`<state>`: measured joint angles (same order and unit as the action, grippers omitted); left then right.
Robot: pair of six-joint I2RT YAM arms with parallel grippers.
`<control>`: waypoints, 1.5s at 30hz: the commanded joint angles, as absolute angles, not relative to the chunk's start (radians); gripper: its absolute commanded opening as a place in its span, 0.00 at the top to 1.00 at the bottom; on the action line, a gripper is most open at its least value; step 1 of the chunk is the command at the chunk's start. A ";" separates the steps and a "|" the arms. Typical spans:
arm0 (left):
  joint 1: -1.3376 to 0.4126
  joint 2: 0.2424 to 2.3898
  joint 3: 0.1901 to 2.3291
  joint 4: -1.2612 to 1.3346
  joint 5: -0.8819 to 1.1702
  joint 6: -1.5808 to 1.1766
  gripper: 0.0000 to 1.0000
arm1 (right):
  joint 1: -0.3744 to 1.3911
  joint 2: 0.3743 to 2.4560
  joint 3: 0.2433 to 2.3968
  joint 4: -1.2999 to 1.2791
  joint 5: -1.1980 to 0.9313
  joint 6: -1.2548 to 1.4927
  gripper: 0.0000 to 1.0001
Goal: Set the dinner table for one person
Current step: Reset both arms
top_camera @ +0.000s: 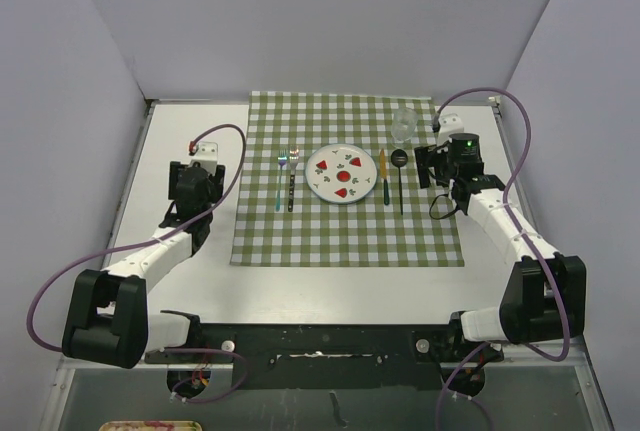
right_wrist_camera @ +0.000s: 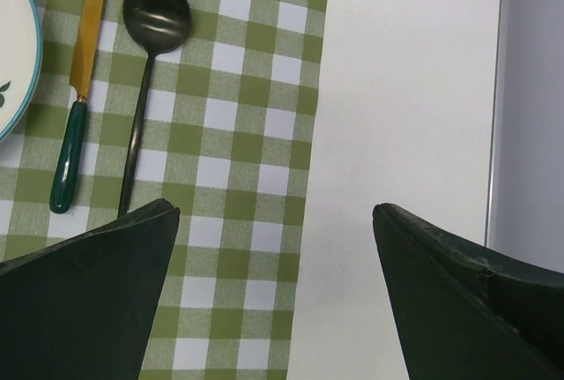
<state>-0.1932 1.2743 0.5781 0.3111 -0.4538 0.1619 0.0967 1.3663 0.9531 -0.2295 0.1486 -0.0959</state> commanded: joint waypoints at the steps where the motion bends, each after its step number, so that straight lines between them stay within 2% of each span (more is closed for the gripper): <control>1: -0.188 1.259 0.600 0.371 -0.486 0.151 0.32 | 0.088 1.324 0.986 -0.158 0.217 -0.083 0.02; 10: -0.189 1.225 0.580 0.386 -0.472 0.141 0.32 | 0.088 1.316 0.988 -0.144 0.319 -0.076 0.02; 45: -0.175 1.214 0.579 0.354 -0.399 0.131 0.29 | 0.069 1.332 0.979 -0.162 0.245 -0.056 0.02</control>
